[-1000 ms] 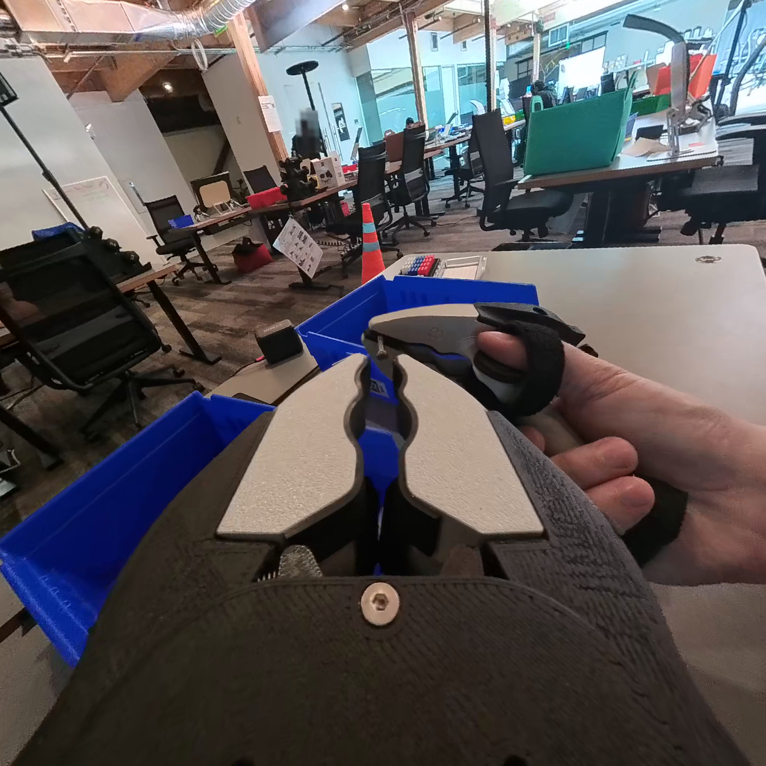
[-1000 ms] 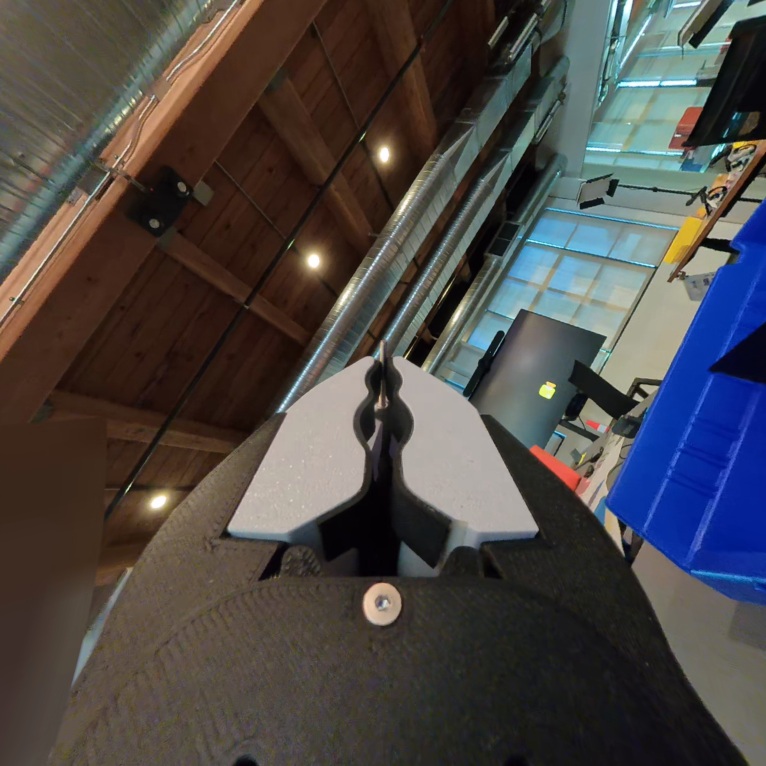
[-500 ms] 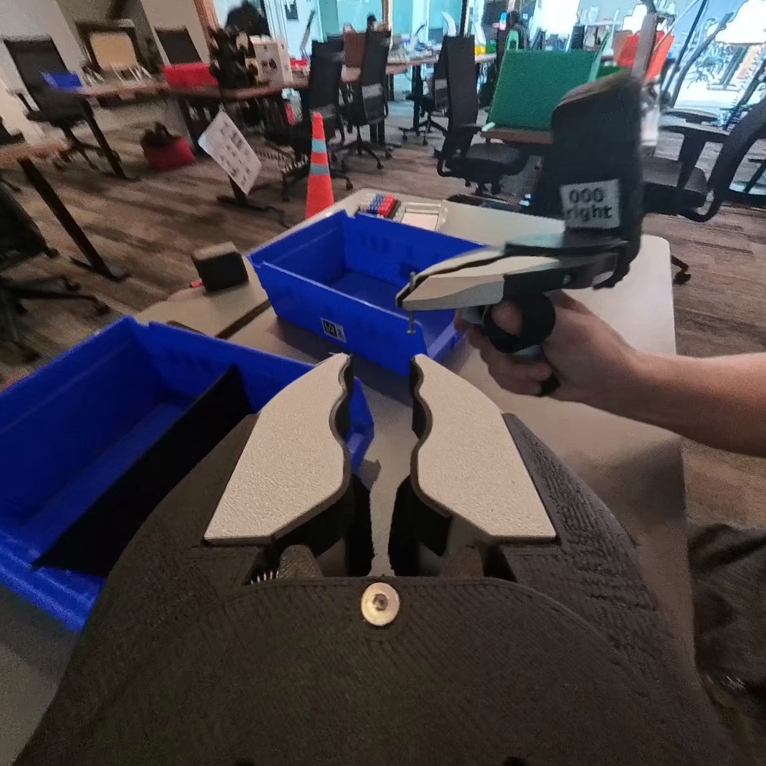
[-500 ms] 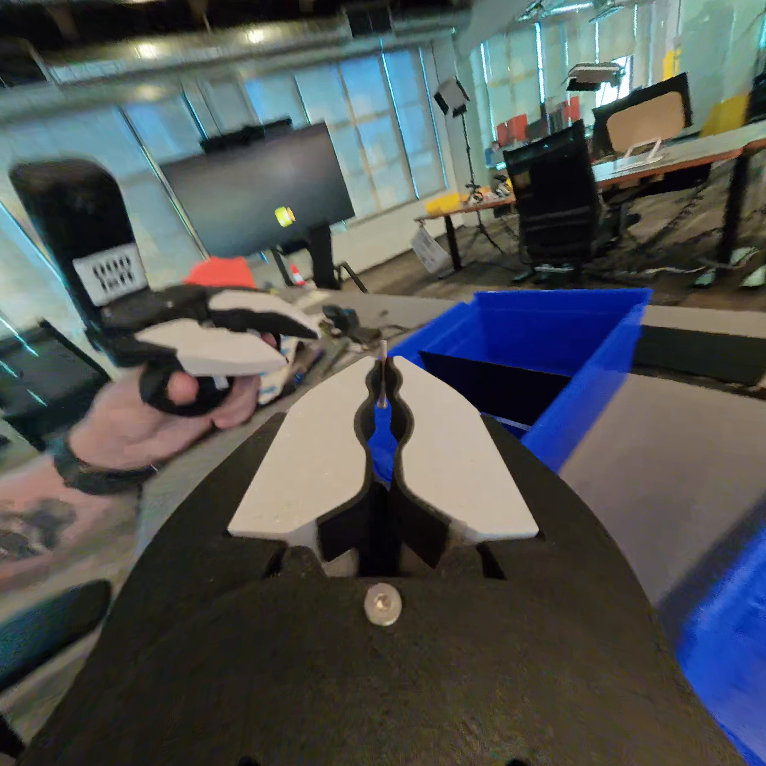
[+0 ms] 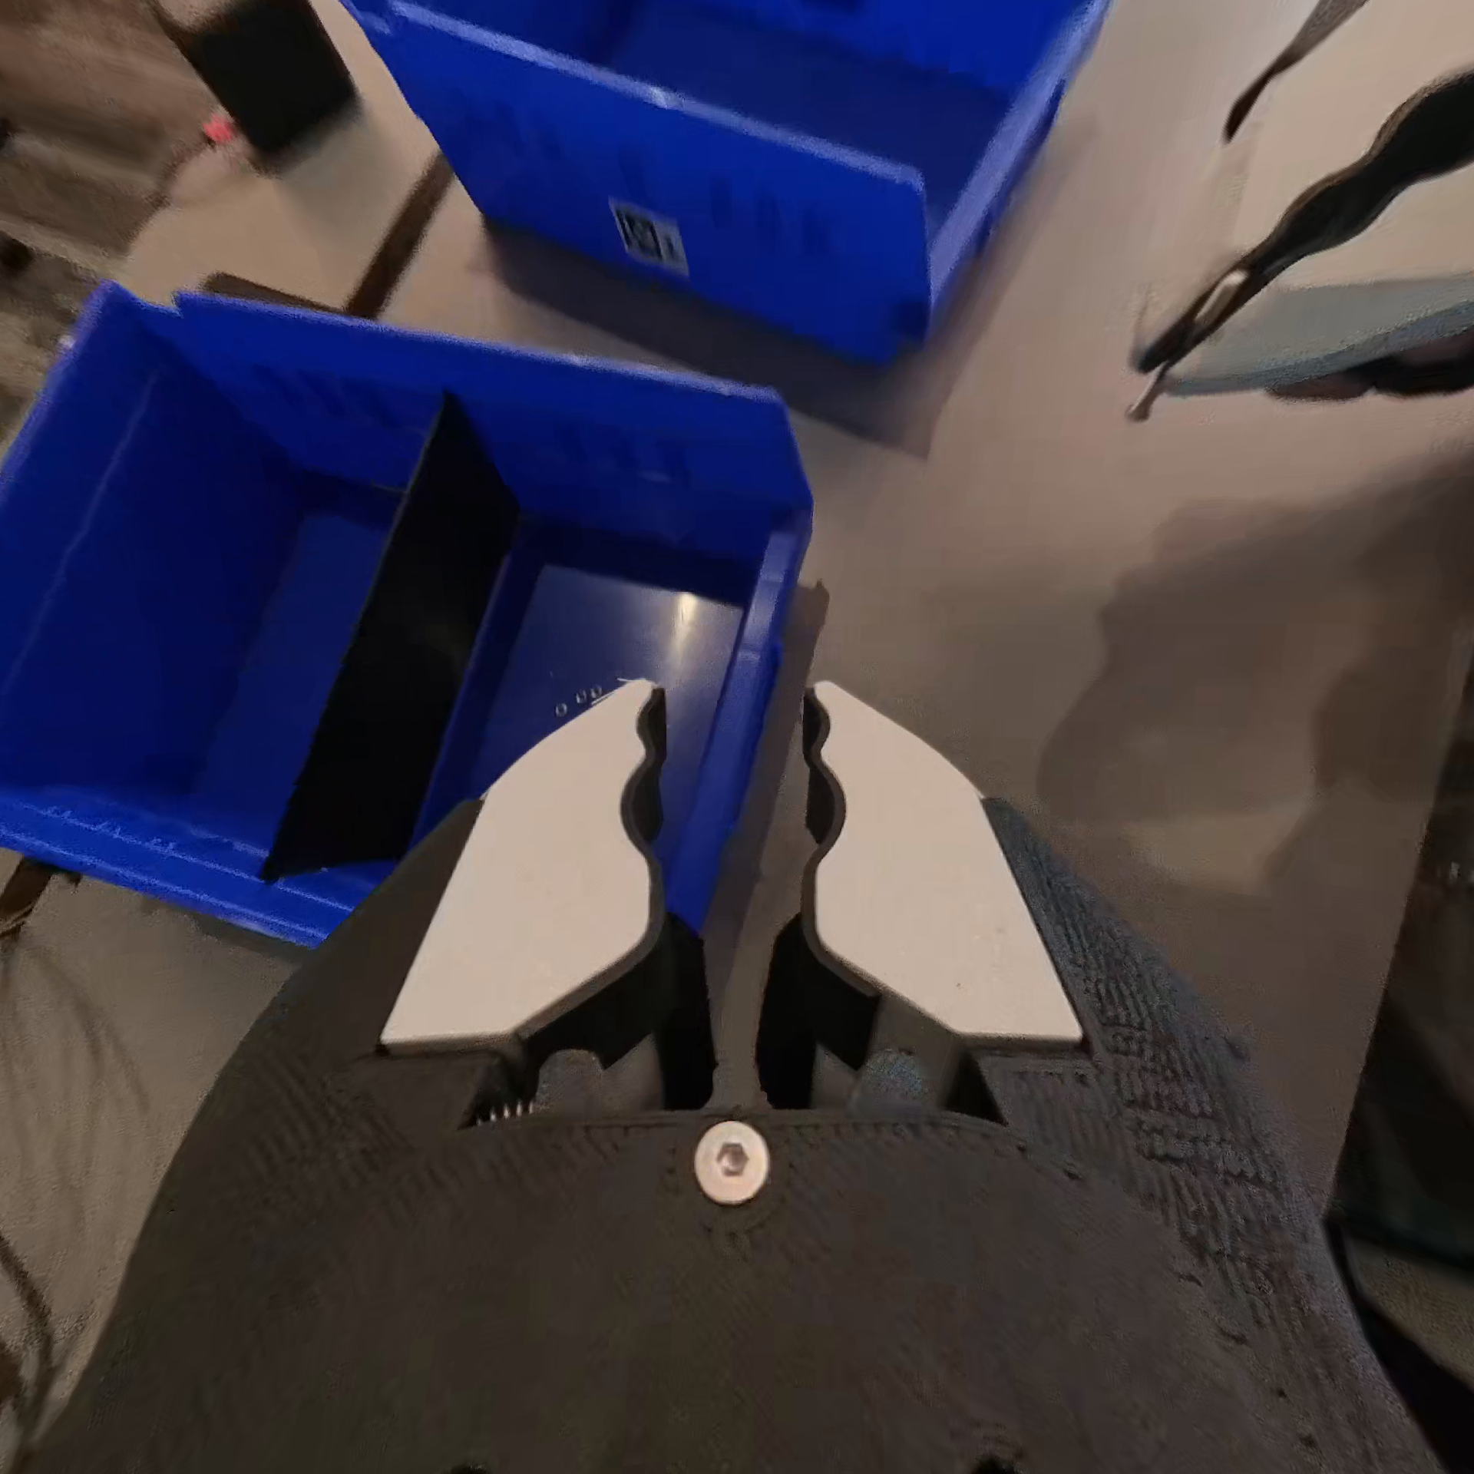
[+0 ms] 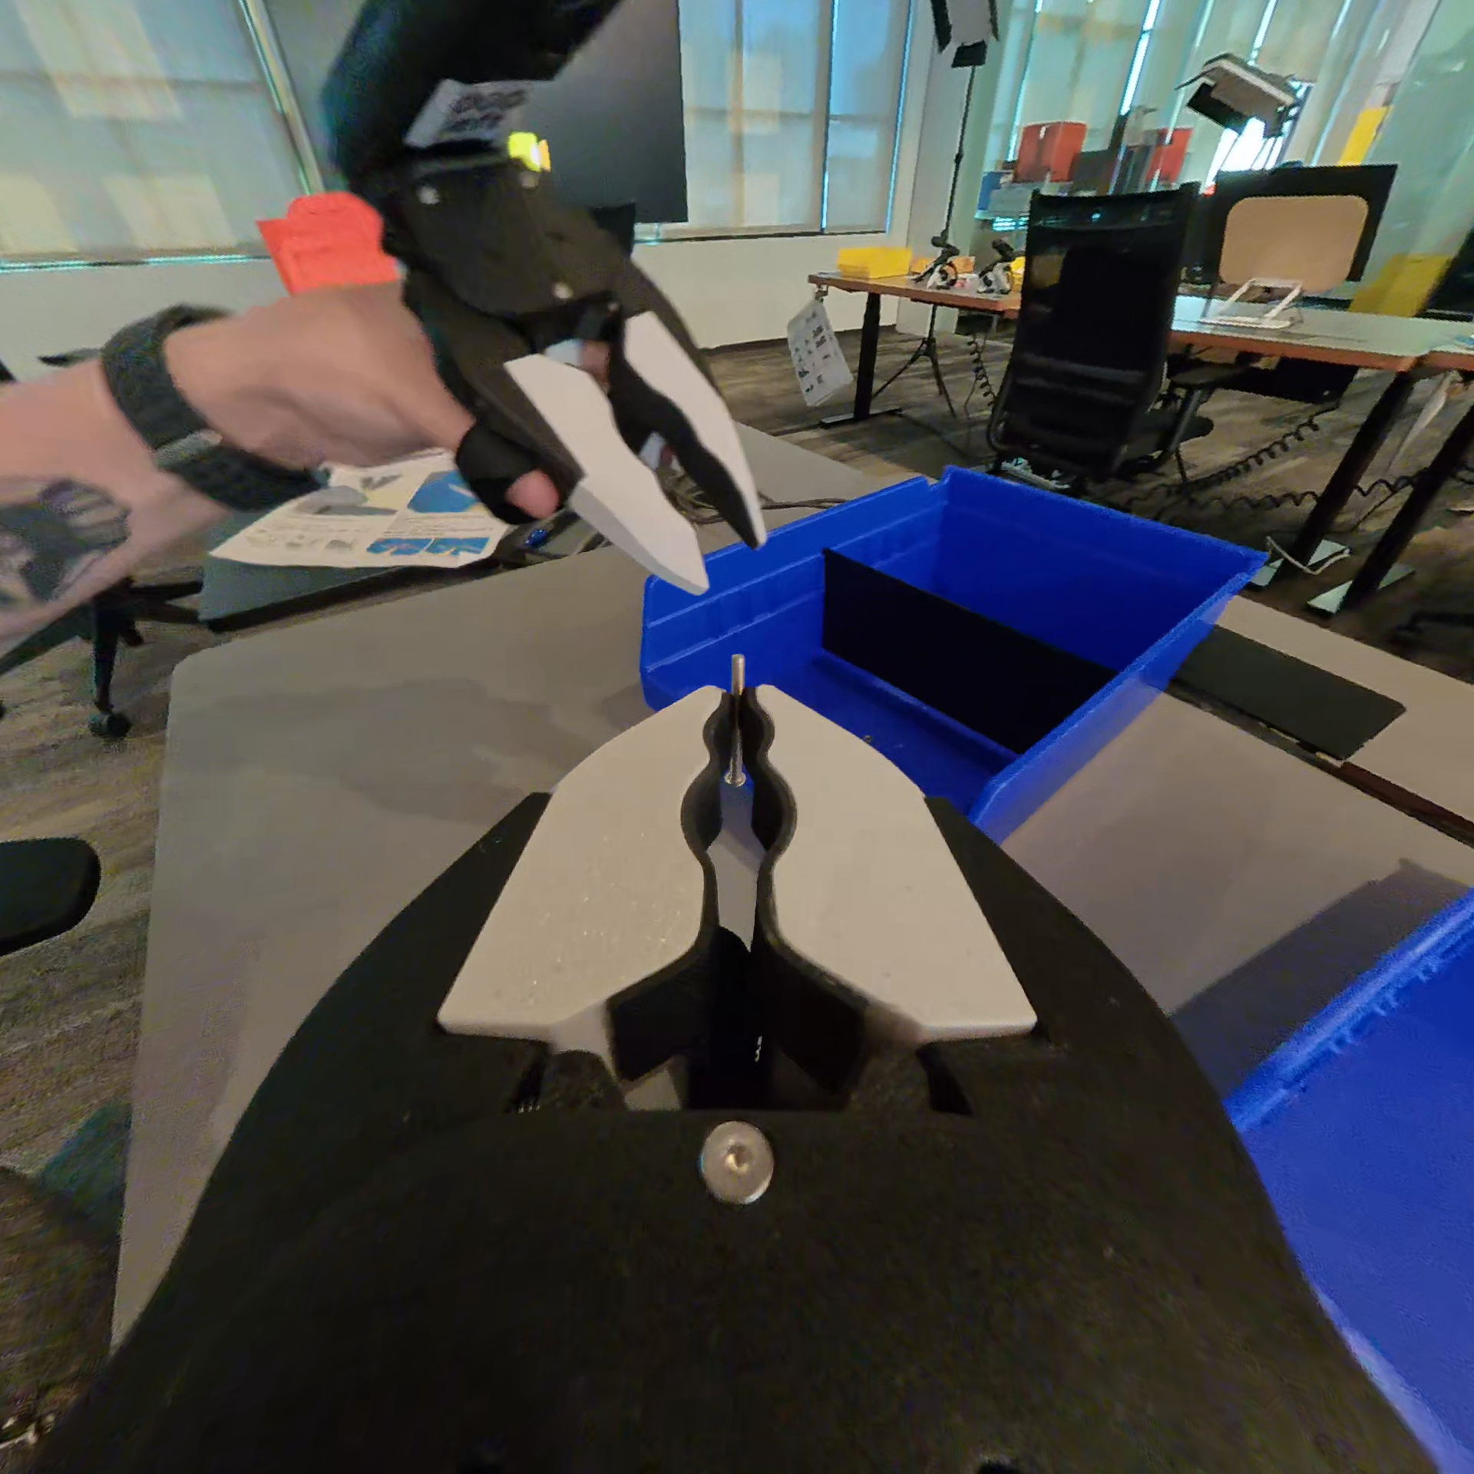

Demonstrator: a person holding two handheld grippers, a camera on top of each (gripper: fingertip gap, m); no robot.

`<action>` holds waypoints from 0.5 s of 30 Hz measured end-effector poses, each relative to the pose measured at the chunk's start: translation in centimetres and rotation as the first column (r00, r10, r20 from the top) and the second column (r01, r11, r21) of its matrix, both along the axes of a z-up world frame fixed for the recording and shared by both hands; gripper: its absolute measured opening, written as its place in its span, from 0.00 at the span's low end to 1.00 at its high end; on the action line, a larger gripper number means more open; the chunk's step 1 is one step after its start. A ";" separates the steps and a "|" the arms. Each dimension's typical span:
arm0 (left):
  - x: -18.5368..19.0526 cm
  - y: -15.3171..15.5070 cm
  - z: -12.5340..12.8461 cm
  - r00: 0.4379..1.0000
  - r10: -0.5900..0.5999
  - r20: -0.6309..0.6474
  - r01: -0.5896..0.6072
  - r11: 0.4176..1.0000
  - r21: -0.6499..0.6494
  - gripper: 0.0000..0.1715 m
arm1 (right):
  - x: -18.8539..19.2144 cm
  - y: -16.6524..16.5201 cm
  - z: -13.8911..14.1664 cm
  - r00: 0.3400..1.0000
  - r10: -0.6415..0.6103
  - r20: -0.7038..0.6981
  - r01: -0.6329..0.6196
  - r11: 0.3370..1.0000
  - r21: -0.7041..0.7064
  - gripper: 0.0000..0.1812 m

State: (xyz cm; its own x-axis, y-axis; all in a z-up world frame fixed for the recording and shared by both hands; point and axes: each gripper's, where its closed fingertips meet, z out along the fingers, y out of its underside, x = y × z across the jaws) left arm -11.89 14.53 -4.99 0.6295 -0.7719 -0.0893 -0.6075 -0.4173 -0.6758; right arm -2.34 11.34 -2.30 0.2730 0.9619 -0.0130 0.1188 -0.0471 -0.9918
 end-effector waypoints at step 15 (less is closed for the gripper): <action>-3.3 5.9 -8.6 0.721 -0.484 -0.495 0.325 0.868 -0.375 0.14 | -0.3 -0.2 -2.2 0.999 0.030 0.033 -0.029 0.999 -0.025 0.01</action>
State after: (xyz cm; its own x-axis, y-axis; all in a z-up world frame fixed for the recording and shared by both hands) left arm -15.16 20.42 -13.55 0.1483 -0.9846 -0.0923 -0.9873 -0.1419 -0.0720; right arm -2.64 11.12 -4.46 0.2451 0.9691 -0.0282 0.1537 -0.0676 -0.9858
